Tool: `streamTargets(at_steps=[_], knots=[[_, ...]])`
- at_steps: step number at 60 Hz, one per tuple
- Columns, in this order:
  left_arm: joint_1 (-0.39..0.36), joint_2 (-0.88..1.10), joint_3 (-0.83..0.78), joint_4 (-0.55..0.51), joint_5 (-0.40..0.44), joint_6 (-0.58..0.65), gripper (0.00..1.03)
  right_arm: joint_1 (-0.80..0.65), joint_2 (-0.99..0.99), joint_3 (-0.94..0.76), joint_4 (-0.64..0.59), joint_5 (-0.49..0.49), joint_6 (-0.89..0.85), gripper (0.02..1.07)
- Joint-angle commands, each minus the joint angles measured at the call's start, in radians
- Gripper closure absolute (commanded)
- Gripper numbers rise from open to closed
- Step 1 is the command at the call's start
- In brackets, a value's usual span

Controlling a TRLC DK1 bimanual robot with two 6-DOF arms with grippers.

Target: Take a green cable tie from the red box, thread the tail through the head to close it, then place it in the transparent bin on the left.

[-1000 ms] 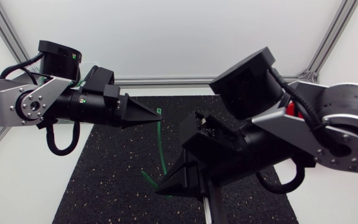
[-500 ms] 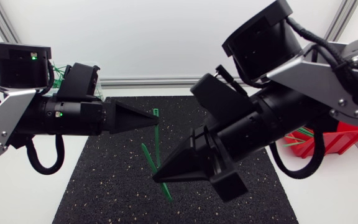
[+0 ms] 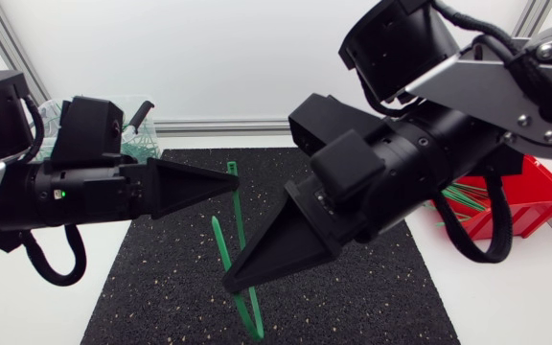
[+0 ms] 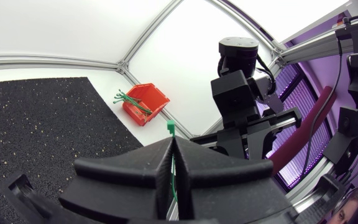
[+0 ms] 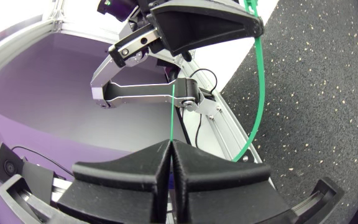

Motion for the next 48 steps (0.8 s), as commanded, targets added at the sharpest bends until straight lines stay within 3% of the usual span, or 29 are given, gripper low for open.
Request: streamTargets(at_steps=[1, 22, 34, 48], knots=[[-0.016, -0.022, -0.033, 0.024, -0.014, -0.028, 1.0, -0.007, 0.014, 0.022, -0.015, -0.02, 0.108, 1.01], [-0.022, -0.091, -0.099, 0.087, -0.06, -0.061, 1.0, -0.034, 0.006, 0.054, 0.002, -0.106, 0.293, 1.01], [-0.078, -0.145, -0.108, 0.094, -0.107, -0.092, 1.0, -0.059, 0.0, 0.082, -0.022, -0.134, 0.338, 1.01], [-0.165, -0.185, -0.127, 0.102, -0.247, -0.095, 1.0, -0.053, 0.001, 0.096, -0.032, -0.134, 0.336, 1.01]])
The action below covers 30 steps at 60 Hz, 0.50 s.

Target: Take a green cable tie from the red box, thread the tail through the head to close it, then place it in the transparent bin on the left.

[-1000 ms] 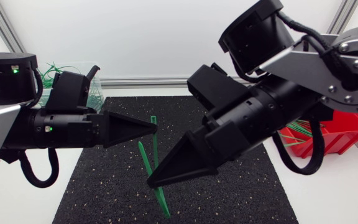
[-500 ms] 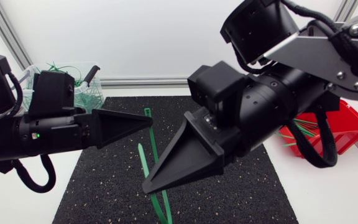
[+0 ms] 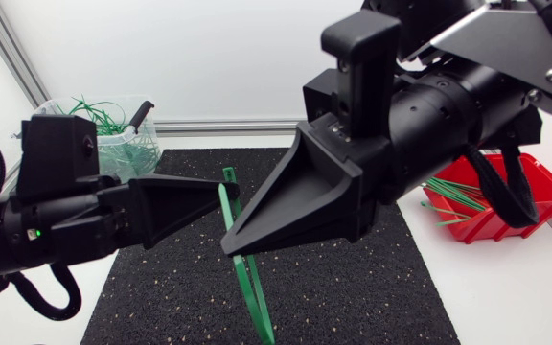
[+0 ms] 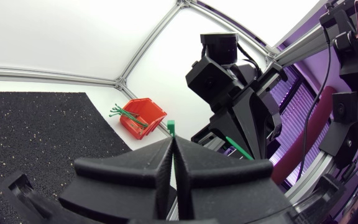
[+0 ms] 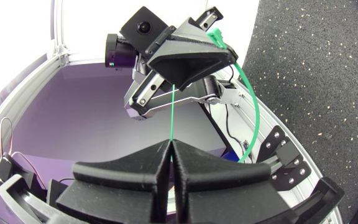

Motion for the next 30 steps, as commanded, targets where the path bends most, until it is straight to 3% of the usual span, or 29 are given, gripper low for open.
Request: streamTargets(at_steps=[1, 15, 30], knots=[[-0.017, -0.013, -0.026, 0.017, -0.023, -0.016, 1.0, 0.003, 0.0, 0.019, -0.017, -0.013, 0.026, 1.01], [-0.038, -0.049, -0.043, 0.026, -0.073, -0.011, 1.0, -0.012, -0.007, 0.03, -0.138, -0.004, 0.026, 1.01], [-0.095, -0.067, -0.057, 0.025, -0.156, 0.023, 1.0, -0.014, -0.01, 0.075, -0.182, 0.007, 0.027, 1.01]])
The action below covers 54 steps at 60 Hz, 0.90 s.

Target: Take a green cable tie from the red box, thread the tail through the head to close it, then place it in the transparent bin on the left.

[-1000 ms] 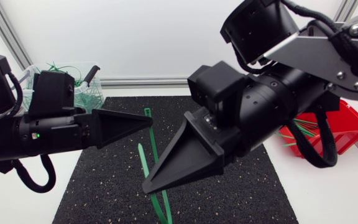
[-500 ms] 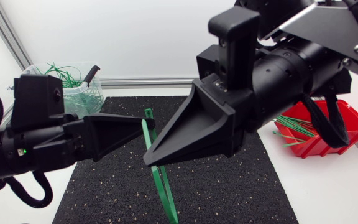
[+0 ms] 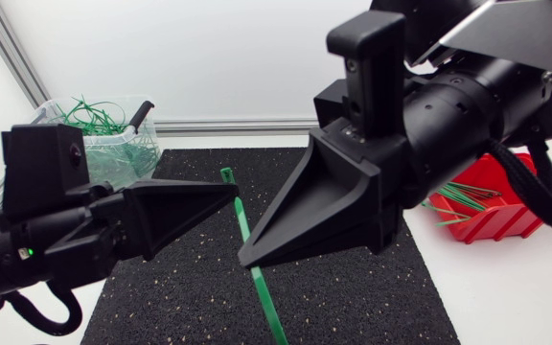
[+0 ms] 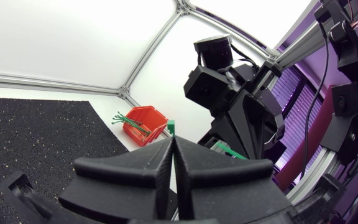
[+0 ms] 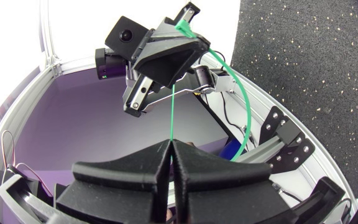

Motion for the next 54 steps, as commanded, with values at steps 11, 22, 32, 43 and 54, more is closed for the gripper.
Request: streamTargets(at_steps=[11, 22, 32, 43, 54], knots=[[-0.018, -0.006, -0.026, 0.014, -0.025, 0.041, 1.0, -0.005, 0.035, 0.084, -0.042, 0.01, 0.029, 1.01], [-0.013, -0.006, -0.033, 0.035, -0.049, 0.058, 1.0, 0.006, 0.084, 0.137, -0.077, 0.022, 0.036, 1.01], [-0.002, -0.033, -0.046, 0.037, -0.051, 0.055, 1.0, 0.012, 0.117, 0.147, -0.086, 0.026, 0.039, 1.01], [-0.014, -0.067, -0.051, 0.027, -0.085, 0.056, 1.0, 0.036, 0.113, 0.139, -0.088, 0.029, 0.039, 1.01], [-0.039, -0.086, -0.026, 0.017, -0.112, 0.06, 1.0, 0.047, 0.094, 0.143, -0.089, 0.033, 0.039, 1.01]])
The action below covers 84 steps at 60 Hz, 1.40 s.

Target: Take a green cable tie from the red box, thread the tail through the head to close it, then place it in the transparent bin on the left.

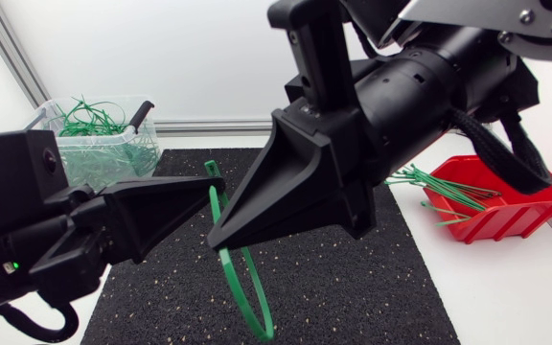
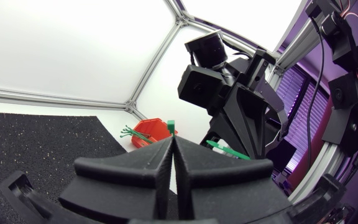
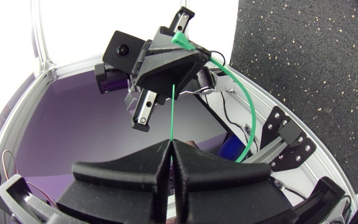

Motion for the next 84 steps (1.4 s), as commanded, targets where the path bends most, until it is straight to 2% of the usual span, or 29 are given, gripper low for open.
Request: streamTargets(at_steps=[1, 4, 12, 17, 84], knots=[[-0.015, -0.016, 0.01, -0.007, -0.01, 0.01, 1.0, 0.01, -0.01, 0.015, -0.018, 0.005, 0.032, 1.01], [-0.027, -0.024, 0.012, -0.013, -0.02, 0.012, 1.0, 0.01, -0.008, 0.016, -0.02, 0.005, 0.032, 1.01], [-0.124, -0.051, 0.012, -0.039, -0.106, 0.052, 1.0, 0.008, -0.011, 0.015, -0.02, 0.007, 0.032, 1.01], [-0.148, -0.054, 0.012, -0.046, -0.123, 0.062, 1.0, 0.008, -0.011, 0.018, -0.02, 0.007, 0.032, 1.01], [-0.148, -0.083, 0.032, -0.079, -0.129, 0.075, 1.0, -0.006, -0.024, -0.014, -0.012, 0.005, 0.029, 1.01]])
